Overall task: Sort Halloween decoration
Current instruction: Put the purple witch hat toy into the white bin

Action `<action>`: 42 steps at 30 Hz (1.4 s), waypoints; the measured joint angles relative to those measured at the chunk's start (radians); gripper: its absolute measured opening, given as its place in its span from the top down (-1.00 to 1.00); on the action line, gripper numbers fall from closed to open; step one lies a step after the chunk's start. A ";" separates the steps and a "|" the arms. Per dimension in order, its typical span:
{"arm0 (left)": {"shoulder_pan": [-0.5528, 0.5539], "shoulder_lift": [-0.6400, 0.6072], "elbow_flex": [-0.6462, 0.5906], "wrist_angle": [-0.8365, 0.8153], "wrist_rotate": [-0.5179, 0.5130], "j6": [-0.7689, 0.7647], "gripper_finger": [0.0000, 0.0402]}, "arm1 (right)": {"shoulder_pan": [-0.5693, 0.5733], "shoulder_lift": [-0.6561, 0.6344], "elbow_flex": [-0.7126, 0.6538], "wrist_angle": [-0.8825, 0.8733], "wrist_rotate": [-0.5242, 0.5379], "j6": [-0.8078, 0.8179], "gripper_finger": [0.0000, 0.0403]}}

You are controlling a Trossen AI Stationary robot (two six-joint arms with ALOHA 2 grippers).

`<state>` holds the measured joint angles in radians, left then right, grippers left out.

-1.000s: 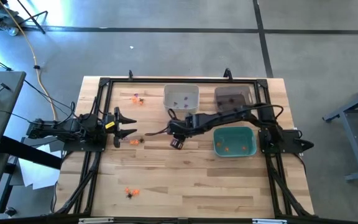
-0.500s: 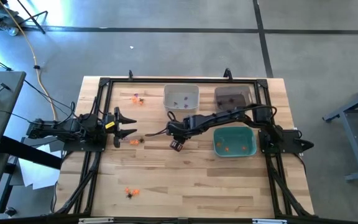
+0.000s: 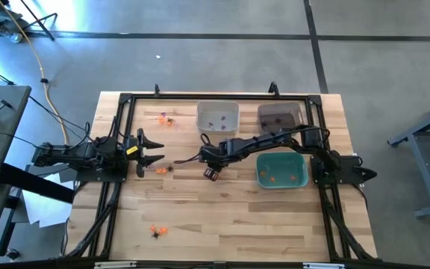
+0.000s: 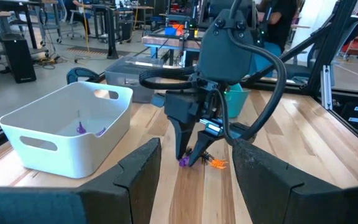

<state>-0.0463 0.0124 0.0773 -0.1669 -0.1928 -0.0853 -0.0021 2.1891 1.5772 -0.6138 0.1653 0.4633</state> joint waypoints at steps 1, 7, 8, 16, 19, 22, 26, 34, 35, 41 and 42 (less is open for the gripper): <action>0.000 0.000 0.000 0.000 0.000 0.000 0.07 | 0.000 0.000 0.000 0.000 0.002 0.000 0.47; 0.000 0.000 0.000 0.000 0.000 0.000 0.07 | 0.000 0.002 0.000 -0.002 0.008 0.000 0.47; 0.000 0.000 0.000 0.000 0.000 0.000 0.07 | 0.000 0.002 0.000 -0.002 0.012 -0.005 0.47; 0.000 0.000 0.000 0.000 0.000 0.000 0.07 | 0.000 0.002 -0.001 -0.006 0.022 -0.016 0.63; 0.000 0.000 0.000 0.000 0.000 0.000 0.07 | 0.000 0.002 -0.001 -0.005 0.023 -0.017 0.79; 0.000 0.000 0.000 0.000 0.000 0.000 0.07 | 0.000 0.002 -0.001 -0.002 0.035 -0.019 0.95; 0.000 0.000 0.000 0.000 0.000 0.000 0.07 | 0.000 0.002 -0.001 -0.003 0.038 -0.026 0.98; 0.000 0.000 0.000 0.000 0.000 0.000 0.07 | 0.000 -0.005 -0.003 -0.010 0.036 -0.027 0.99; 0.000 0.000 0.000 0.000 0.000 0.000 0.07 | 0.000 -0.010 -0.003 -0.014 0.036 -0.027 0.99; 0.000 0.000 0.000 0.000 0.000 0.000 0.07 | 0.000 -0.037 -0.005 -0.036 0.036 -0.027 1.00; 0.000 0.000 0.000 0.000 0.000 0.000 0.07 | 0.000 -0.046 -0.005 -0.038 0.036 -0.027 1.00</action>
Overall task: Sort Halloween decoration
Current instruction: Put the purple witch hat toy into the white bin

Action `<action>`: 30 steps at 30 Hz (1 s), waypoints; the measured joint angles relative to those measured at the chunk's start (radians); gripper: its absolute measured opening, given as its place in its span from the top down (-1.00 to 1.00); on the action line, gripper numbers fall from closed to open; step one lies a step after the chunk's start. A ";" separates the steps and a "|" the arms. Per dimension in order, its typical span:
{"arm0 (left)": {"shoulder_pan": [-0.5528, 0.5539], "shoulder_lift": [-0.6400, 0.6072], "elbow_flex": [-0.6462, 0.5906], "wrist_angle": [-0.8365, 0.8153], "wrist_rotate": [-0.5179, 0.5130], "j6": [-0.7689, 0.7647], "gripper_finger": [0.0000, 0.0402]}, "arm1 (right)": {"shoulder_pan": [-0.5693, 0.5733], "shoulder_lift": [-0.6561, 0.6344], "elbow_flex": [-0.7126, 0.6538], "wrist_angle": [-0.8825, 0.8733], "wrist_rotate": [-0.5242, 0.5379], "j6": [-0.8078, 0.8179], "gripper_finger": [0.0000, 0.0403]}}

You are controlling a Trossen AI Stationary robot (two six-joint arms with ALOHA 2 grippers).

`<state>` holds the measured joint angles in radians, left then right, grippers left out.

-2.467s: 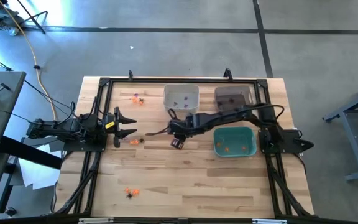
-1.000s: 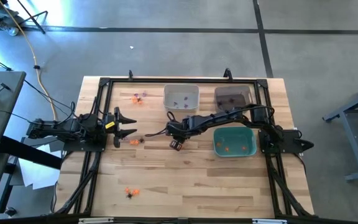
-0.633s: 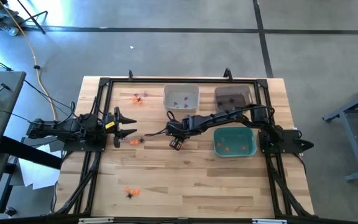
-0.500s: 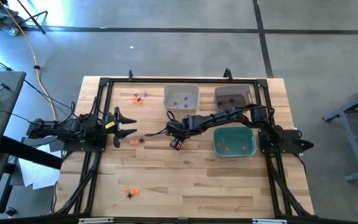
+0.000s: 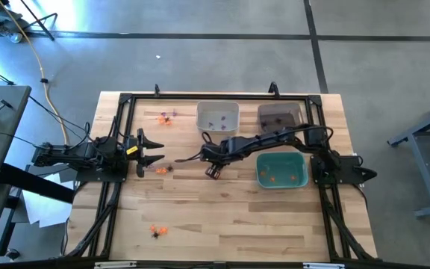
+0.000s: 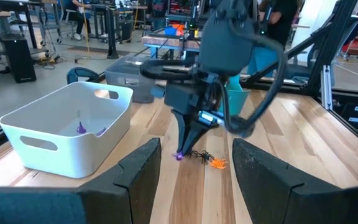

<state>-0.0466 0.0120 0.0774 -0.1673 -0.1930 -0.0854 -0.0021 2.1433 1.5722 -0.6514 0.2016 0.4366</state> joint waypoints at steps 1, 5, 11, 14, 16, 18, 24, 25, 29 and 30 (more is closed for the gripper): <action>0.000 0.000 0.000 0.001 0.000 0.000 0.07 | 0.000 -0.010 0.000 -0.004 0.001 0.000 1.00; 0.000 0.000 0.000 0.000 0.000 0.000 0.07 | 0.000 -0.052 0.000 -0.022 0.006 -0.002 1.00; 0.000 0.000 0.000 0.000 0.000 0.000 0.07 | 0.001 -0.124 0.001 -0.046 0.035 -0.019 1.00; 0.000 0.000 0.000 0.000 0.000 0.000 0.07 | 0.001 -0.147 0.002 -0.059 0.037 -0.023 1.00; 0.000 0.000 0.000 0.000 0.000 0.000 0.07 | 0.001 -0.158 0.002 -0.074 0.041 -0.027 1.00; 0.000 0.000 0.000 0.000 0.000 0.000 0.07 | -0.001 -0.165 0.002 -0.076 0.057 -0.033 1.00; 0.000 0.000 0.000 0.001 0.000 0.000 0.07 | -0.053 -0.202 0.004 -0.084 0.087 -0.057 1.00; 0.000 0.000 0.000 0.000 0.000 0.000 0.07 | -0.067 -0.207 0.004 -0.085 0.087 -0.062 1.00; 0.000 0.000 0.000 0.001 0.000 0.000 0.07 | -0.134 -0.240 0.004 -0.078 0.083 -0.087 1.00; 0.000 0.000 0.000 0.000 0.000 0.000 0.07 | -0.152 -0.246 0.004 -0.076 0.082 -0.094 1.00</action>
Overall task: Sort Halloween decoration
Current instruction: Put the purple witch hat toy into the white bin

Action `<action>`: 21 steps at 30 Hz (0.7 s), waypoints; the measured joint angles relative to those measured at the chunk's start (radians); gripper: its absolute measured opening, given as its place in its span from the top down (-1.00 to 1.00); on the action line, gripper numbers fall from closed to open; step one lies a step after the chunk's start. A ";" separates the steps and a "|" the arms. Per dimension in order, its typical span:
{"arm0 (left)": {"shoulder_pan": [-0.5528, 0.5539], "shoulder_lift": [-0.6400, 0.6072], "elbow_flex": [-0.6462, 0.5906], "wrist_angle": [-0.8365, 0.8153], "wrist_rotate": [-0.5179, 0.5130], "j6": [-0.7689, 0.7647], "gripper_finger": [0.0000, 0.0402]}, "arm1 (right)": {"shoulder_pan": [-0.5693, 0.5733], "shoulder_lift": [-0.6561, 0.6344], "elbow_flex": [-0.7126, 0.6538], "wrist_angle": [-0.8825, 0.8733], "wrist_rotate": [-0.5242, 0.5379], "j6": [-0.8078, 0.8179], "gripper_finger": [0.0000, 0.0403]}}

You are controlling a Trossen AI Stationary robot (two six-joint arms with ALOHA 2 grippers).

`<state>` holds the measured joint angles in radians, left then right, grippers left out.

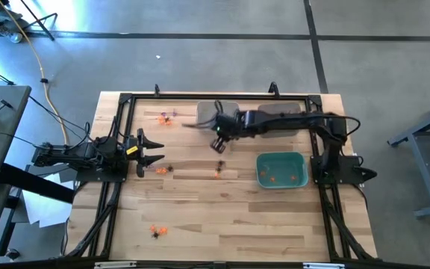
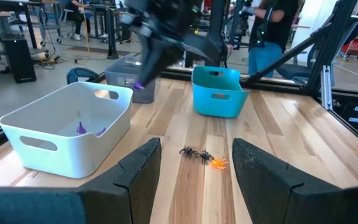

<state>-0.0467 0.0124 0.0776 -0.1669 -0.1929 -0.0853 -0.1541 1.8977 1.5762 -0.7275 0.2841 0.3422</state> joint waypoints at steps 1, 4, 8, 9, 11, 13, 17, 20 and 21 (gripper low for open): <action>0.000 0.000 0.000 0.000 0.000 0.000 0.07 | -0.019 -0.008 0.000 0.005 -0.005 -0.006 1.00; 0.000 0.000 0.000 0.000 0.000 0.000 0.07 | -0.077 -0.020 0.001 0.016 -0.021 -0.011 1.00; 0.000 0.000 0.000 0.000 0.000 0.000 0.07 | -0.151 -0.024 0.001 0.034 -0.058 -0.034 1.00; 0.000 0.000 0.000 0.000 0.000 0.000 0.07 | -0.166 -0.024 0.001 0.038 -0.067 -0.036 1.00; 0.000 0.000 0.000 0.000 0.000 0.000 0.07 | -0.193 -0.022 0.001 0.052 -0.085 -0.037 1.00; 0.000 0.000 0.000 0.000 0.000 0.000 0.07 | -0.215 -0.016 0.001 0.053 -0.101 -0.037 1.00; 0.000 0.000 0.000 0.000 0.000 0.000 0.07 | -0.242 0.009 0.001 0.050 -0.101 -0.057 1.00; 0.000 0.000 0.000 0.000 0.000 0.000 0.07 | -0.253 0.042 0.000 0.049 -0.102 -0.060 1.00; 0.000 0.000 0.000 0.000 0.000 0.000 0.07 | -0.258 0.052 -0.001 0.047 -0.106 -0.060 1.00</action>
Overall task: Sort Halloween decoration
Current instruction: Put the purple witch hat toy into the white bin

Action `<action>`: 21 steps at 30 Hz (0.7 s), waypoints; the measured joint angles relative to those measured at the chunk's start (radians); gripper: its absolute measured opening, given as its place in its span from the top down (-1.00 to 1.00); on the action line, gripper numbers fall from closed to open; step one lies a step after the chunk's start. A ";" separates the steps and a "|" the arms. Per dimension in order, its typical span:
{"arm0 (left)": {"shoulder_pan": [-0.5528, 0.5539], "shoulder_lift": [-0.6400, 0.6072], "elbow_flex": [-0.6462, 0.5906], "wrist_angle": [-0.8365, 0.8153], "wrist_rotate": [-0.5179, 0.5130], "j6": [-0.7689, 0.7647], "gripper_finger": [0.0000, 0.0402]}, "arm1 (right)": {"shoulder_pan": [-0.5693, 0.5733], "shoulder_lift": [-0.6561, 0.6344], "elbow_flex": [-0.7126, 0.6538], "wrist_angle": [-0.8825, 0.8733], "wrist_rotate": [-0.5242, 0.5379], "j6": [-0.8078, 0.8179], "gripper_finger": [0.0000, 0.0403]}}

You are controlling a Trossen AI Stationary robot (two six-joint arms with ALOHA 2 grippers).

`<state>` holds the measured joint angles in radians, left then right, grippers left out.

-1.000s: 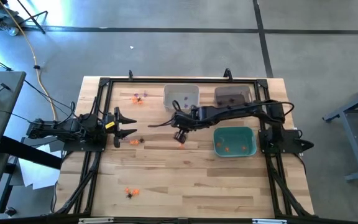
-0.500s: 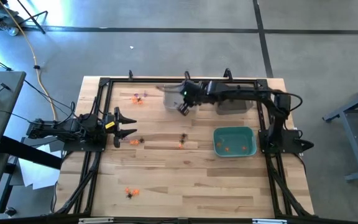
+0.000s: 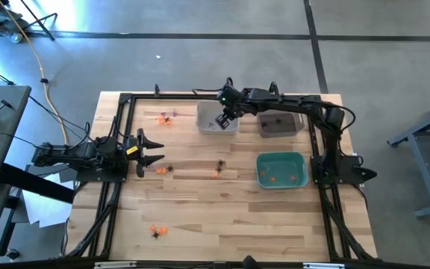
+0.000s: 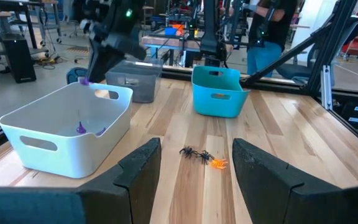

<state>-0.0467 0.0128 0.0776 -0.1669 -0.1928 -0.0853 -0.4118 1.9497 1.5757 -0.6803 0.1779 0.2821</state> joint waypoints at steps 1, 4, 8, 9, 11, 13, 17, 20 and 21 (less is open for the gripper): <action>0.000 0.000 0.000 0.000 0.000 0.000 0.07 | -0.001 0.012 0.000 0.002 -0.003 0.000 1.00; 0.000 0.000 0.000 0.000 0.000 0.000 0.07 | -0.003 0.045 0.000 0.007 -0.007 -0.003 1.00; 0.000 0.000 0.000 0.000 0.000 0.000 0.07 | -0.003 0.073 0.000 0.011 -0.011 -0.003 1.00; 0.000 0.000 0.000 0.000 0.000 0.000 0.07 | -0.003 0.078 0.000 0.013 -0.011 -0.003 1.00; 0.000 0.000 0.000 0.000 0.000 0.000 0.07 | -0.003 0.088 0.000 0.011 -0.016 -0.003 1.00; 0.000 0.000 0.000 0.000 0.000 0.000 0.07 | -0.003 0.093 0.000 0.011 -0.025 -0.003 1.00; 0.000 0.000 0.000 0.000 0.000 0.000 0.07 | -0.003 0.093 0.000 0.012 -0.029 -0.003 1.00; 0.000 0.000 0.000 0.000 0.000 0.000 0.07 | -0.003 0.093 0.000 0.013 -0.029 -0.003 1.00; 0.000 0.000 0.000 0.000 0.000 0.000 0.07 | -0.003 0.093 0.000 0.012 -0.029 -0.003 1.00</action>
<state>-0.0466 0.0128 0.0775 -0.1671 -0.1928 -0.0853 -0.4145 2.0422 1.5753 -0.6682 0.1490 0.2790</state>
